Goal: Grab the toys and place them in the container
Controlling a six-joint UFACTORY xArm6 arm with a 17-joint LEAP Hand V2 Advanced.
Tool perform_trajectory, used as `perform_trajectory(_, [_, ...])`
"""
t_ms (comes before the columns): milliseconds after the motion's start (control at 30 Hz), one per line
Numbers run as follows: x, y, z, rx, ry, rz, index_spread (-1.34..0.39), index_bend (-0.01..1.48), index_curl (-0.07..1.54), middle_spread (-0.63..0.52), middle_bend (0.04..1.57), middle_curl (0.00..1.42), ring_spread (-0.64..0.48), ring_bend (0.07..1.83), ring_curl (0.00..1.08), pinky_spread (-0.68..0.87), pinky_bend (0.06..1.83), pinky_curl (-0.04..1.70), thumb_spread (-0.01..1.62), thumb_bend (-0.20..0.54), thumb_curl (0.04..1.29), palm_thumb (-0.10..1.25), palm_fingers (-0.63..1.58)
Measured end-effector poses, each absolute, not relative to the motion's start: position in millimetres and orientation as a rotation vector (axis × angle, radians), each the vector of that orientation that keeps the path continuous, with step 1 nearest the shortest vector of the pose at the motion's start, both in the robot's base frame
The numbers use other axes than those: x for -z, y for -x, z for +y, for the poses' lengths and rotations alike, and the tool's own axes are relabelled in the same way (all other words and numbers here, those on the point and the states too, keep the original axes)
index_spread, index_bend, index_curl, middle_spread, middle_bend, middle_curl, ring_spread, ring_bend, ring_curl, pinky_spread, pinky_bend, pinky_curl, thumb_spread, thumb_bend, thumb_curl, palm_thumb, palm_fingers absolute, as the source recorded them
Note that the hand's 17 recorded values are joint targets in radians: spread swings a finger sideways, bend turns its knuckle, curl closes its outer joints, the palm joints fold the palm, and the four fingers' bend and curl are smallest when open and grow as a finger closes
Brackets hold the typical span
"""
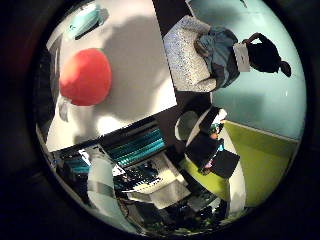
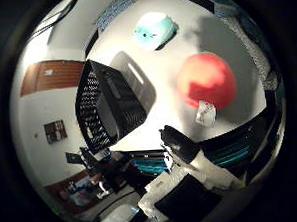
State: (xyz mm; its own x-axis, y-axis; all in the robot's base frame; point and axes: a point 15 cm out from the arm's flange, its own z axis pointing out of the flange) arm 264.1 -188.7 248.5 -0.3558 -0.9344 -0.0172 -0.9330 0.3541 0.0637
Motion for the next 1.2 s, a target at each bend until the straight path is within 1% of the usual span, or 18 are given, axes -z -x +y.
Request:
perform_trajectory(100, [-233.3,-259.1,-186.4,0.142,-1.759,-2.562,-0.32,0.16,0.28,0.03,0.19,0.3,0.2,0.33,0.25,0.43,0.51,0.28,1.12,-0.021,0.34,0.63,0.1])
perform_trajectory(233, [-186.5,-225.3,-162.2,0.312,-1.726,-2.521,-0.32,0.16,0.28,0.03,0.19,0.3,0.2,0.32,0.25,0.43,0.51,0.29,1.12,-0.022,0.34,0.62,0.1])
perform_trajectory(500, [-149.6,-224.0,-161.4,0.328,-1.721,-2.52,-0.32,0.16,0.28,0.03,0.2,0.32,0.19,0.32,0.25,0.43,0.48,0.28,1.13,-0.02,0.33,0.62,0.13])
perform_trajectory(633, [-140.0,-224.8,-163.9,0.337,-1.711,-2.523,-0.32,0.16,0.27,0.01,0.21,0.32,0.19,0.32,0.25,0.42,0.47,0.28,1.12,-0.021,0.34,0.62,0.16])
perform_trajectory(733, [-140.3,-225.1,-164.3,0.335,-1.709,-2.526,-0.32,0.15,0.27,-0.03,0.24,0.33,0.17,0.36,0.25,0.42,0.45,0.27,1.12,-0.015,0.34,0.65,0.23])
perform_trajectory(767, [-141.0,-225.8,-164.7,0.331,-1.71,-2.527,-0.32,0.15,0.27,-0.04,0.24,0.33,0.15,0.39,0.26,0.42,0.45,0.27,1.12,-0.015,0.34,0.66,0.27])
perform_trajectory(800, [-142.8,-227.1,-165.9,0.324,-1.712,-2.529,-0.32,0.15,0.26,-0.07,0.27,0.34,0.12,0.43,0.27,0.41,0.45,0.26,1.12,-0.017,0.34,0.66,0.34])
perform_trajectory(833, [-144.6,-228.2,-166.8,0.315,-1.713,-2.532,-0.32,0.15,0.26,-0.11,0.3,0.35,0.06,0.49,0.27,0.38,0.44,0.25,1.12,-0.017,0.35,0.67,0.43])
perform_trajectory(867, [-145.4,-228.9,-167.2,0.312,-1.712,-2.534,-0.33,0.14,0.26,-0.15,0.38,0.38,-0.01,0.59,0.3,0.31,0.43,0.25,1.12,-0.012,0.35,0.69,0.57])
perform_trajectory(900, [-147.0,-230.0,-168.1,0.304,-1.708,-2.539,-0.33,0.14,0.25,-0.19,0.45,0.4,-0.09,0.65,0.31,0.24,0.43,0.23,1.12,-0.01,0.35,0.71,0.63])
perform_trajectory(933, [-147.8,-230.8,-168.4,0.3,-1.706,-2.541,-0.34,0.13,0.24,-0.24,0.52,0.44,-0.17,0.73,0.34,0.1,0.52,0.25,1.12,-0.01,0.36,0.73,0.76])
perform_trajectory(967, [-149.0,-232.4,-169.4,0.293,-1.703,-2.547,-0.36,0.14,0.23,-0.27,0.56,0.47,-0.24,0.8,0.37,-0.06,0.62,0.26,1.11,-0.01,0.36,0.75,0.85])
perform_trajectory(1000, [-149.4,-233.0,-169.9,0.29,-1.702,-2.549,-0.39,0.16,0.24,-0.31,0.6,0.5,-0.3,0.85,0.4,-0.23,0.74,0.3,1.11,-0.008,0.36,0.78,0.95])
perform_trajectory(1033, [-151.0,-236.0,-171.2,0.276,-1.708,-2.551,-0.41,0.19,0.25,-0.33,0.64,0.53,-0.33,0.9,0.42,-0.34,0.8,0.33,1.11,-0.006,0.37,0.8,1.03])
perform_trajectory(1100, [-154.2,-242.0,-176.5,0.238,-1.711,-2.564,-0.45,0.24,0.31,-0.36,0.71,0.6,-0.36,0.96,0.47,-0.43,0.88,0.38,1.1,-0.01,0.38,0.84,1.11])
perform_trajectory(1133, [-155.0,-243.1,-177.5,0.23,-1.711,-2.567,-0.47,0.3,0.35,-0.37,0.75,0.64,-0.37,0.99,0.5,-0.45,0.94,0.41,1.09,-0.011,0.38,0.86,1.13])
perform_trajectory(1200, [-156.9,-245.6,-179.0,0.218,-1.71,-2.572,-0.52,0.43,0.44,-0.39,0.81,0.72,-0.36,1.07,0.55,-0.44,1.05,0.48,1.08,-0.012,0.39,0.89,1.13])
